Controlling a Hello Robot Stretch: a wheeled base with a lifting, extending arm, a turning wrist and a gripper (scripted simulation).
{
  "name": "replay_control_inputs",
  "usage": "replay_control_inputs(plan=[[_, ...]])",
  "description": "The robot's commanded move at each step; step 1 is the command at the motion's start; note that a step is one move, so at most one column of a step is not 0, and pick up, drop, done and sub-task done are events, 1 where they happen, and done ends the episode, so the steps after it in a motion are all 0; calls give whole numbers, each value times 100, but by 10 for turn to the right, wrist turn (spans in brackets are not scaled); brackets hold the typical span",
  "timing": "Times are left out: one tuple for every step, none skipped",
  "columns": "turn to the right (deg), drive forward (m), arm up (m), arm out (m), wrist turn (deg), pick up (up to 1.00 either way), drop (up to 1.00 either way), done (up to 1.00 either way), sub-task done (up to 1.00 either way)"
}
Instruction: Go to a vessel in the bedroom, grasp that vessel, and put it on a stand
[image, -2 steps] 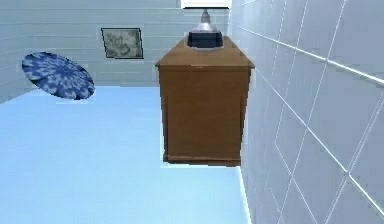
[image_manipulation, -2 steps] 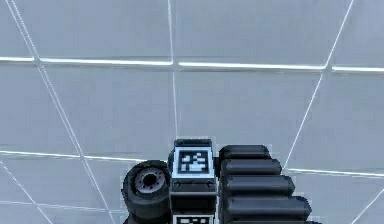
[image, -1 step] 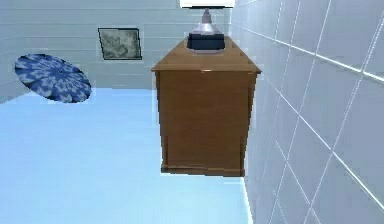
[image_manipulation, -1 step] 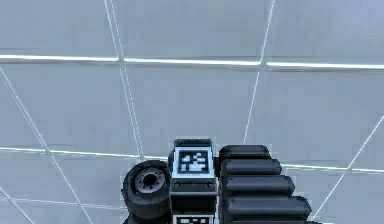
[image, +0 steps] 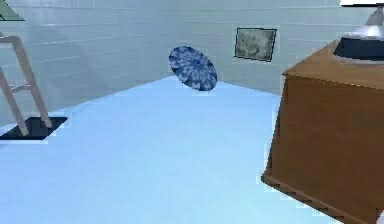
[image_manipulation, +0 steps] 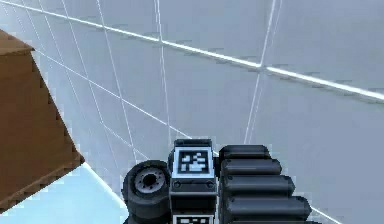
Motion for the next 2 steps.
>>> replay_control_inputs(plan=[[0, 20, 0, 0, 0, 0, 0, 0, 0], [-270, 0, 0, 0, 0, 0, 0, 0, 0]])
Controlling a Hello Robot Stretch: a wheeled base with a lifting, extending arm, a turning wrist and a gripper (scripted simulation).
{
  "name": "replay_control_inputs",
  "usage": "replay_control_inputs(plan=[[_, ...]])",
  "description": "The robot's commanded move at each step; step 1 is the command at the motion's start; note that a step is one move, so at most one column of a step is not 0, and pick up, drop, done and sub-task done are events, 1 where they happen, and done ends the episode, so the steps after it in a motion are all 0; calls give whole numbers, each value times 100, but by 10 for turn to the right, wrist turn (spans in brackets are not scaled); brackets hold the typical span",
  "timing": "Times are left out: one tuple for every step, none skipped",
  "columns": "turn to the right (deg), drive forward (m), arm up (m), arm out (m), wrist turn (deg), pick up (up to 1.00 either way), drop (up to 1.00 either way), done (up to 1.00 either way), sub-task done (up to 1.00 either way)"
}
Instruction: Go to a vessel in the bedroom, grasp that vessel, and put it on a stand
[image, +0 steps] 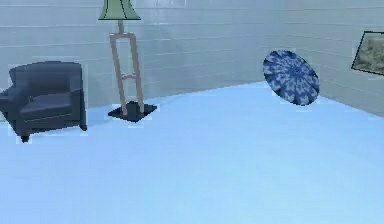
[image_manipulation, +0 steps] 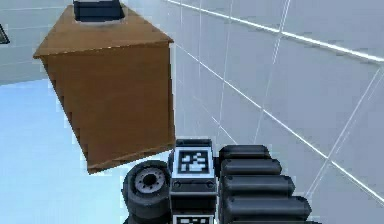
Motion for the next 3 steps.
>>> replay_control_inputs(plan=[[0, 80, 0, 0, 0, 0, 0, 0, 0], [-450, 0, 0, 0, 0, 0, 0, 0, 0], [-360, 0, 0, 0, 0, 0, 0, 0, 0]])
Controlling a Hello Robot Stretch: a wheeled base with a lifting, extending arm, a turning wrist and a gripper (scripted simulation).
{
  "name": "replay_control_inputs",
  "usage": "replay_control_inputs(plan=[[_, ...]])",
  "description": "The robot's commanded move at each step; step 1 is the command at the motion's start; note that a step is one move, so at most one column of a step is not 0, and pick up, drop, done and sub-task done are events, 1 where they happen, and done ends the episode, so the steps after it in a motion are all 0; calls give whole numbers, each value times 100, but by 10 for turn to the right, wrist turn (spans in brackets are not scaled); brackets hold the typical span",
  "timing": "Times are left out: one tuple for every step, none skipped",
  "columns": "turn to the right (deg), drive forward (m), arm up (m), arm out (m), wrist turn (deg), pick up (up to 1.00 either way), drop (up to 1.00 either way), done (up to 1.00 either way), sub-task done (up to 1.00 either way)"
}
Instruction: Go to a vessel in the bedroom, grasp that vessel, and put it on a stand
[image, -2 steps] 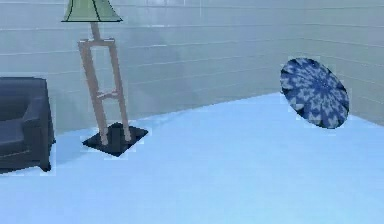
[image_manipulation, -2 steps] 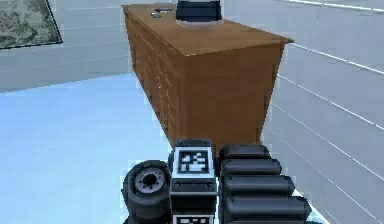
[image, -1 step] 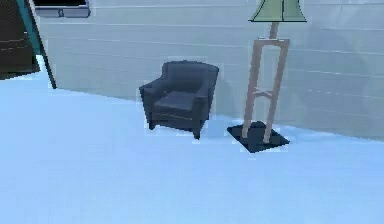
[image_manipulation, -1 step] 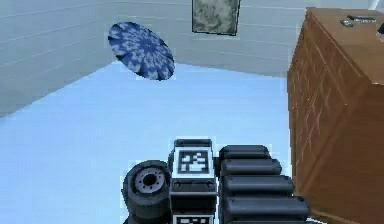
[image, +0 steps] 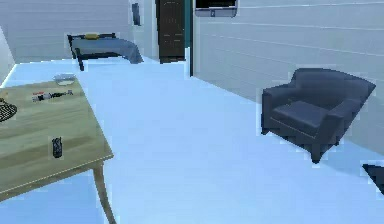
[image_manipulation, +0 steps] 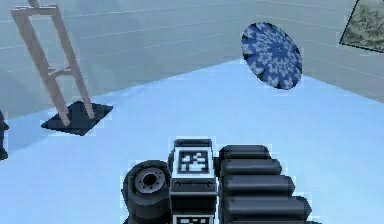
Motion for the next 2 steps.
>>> replay_control_inputs(plan=[[0, 95, 0, 0, 0, 0, 0, 0, 0], [-90, 0, 0, 0, 0, 0, 0, 0, 0]])
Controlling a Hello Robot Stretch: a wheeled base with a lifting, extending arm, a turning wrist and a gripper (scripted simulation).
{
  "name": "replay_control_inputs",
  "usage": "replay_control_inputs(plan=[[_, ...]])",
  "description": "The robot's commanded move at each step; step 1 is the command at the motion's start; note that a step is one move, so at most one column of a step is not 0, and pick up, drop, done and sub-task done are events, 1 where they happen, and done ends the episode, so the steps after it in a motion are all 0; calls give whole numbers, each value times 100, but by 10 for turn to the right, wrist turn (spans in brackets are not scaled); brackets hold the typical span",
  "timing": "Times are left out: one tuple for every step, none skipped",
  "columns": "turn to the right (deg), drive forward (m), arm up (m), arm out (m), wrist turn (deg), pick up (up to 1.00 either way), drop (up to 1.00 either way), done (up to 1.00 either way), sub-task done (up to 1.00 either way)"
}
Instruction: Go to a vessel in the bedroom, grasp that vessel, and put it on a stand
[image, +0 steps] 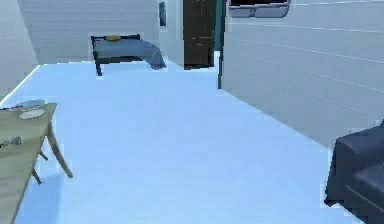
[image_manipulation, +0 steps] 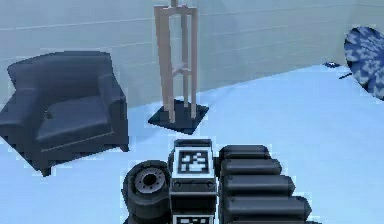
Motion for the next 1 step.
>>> replay_control_inputs(plan=[[0, 100, 0, 0, 0, 0, 0, 0, 0]])
